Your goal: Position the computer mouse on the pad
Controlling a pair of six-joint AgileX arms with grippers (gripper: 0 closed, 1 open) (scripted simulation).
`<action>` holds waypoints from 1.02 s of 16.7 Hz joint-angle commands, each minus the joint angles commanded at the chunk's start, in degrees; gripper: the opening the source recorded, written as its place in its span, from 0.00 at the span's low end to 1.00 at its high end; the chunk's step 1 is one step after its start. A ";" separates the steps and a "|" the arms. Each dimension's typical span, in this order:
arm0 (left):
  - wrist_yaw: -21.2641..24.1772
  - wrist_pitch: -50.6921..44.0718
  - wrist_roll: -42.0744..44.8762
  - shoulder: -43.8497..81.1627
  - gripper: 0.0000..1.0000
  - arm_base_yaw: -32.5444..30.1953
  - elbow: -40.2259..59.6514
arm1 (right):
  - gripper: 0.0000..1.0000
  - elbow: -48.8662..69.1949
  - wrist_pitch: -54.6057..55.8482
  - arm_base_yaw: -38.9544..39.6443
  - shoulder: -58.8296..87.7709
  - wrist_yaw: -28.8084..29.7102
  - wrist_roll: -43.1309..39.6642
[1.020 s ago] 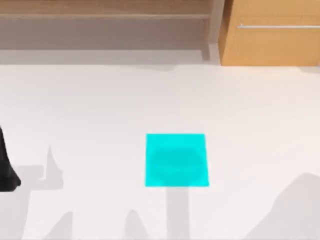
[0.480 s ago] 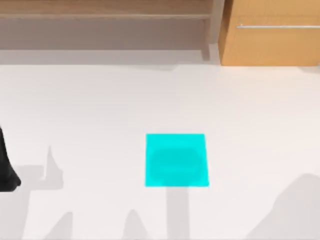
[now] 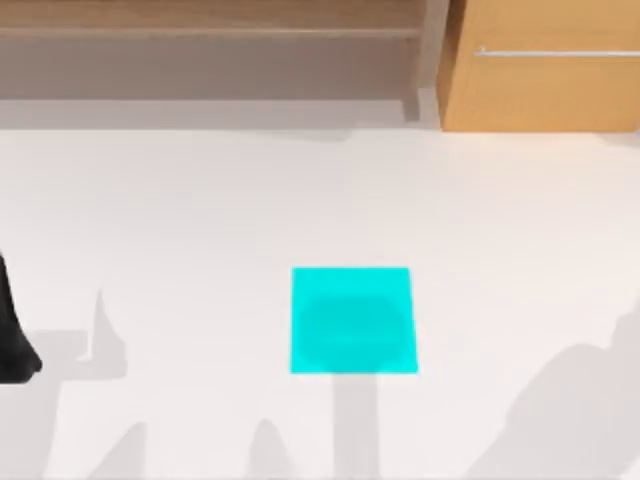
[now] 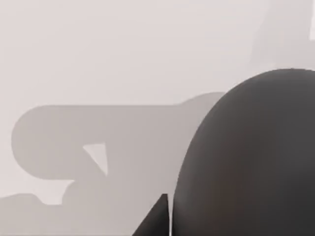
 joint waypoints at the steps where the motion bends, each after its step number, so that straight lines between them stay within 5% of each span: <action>1: 0.00 0.00 0.00 0.00 1.00 0.00 0.00 | 0.00 1.73 -3.08 -0.03 -1.02 0.00 -0.02; 12: 0.00 0.00 0.00 0.00 1.00 0.00 0.00 | 0.00 8.19 -12.41 0.14 -4.93 -0.04 -0.53; 17: 0.00 0.00 0.00 0.00 1.00 0.00 0.00 | 0.00 13.31 -14.03 5.01 -0.88 -0.06 -11.95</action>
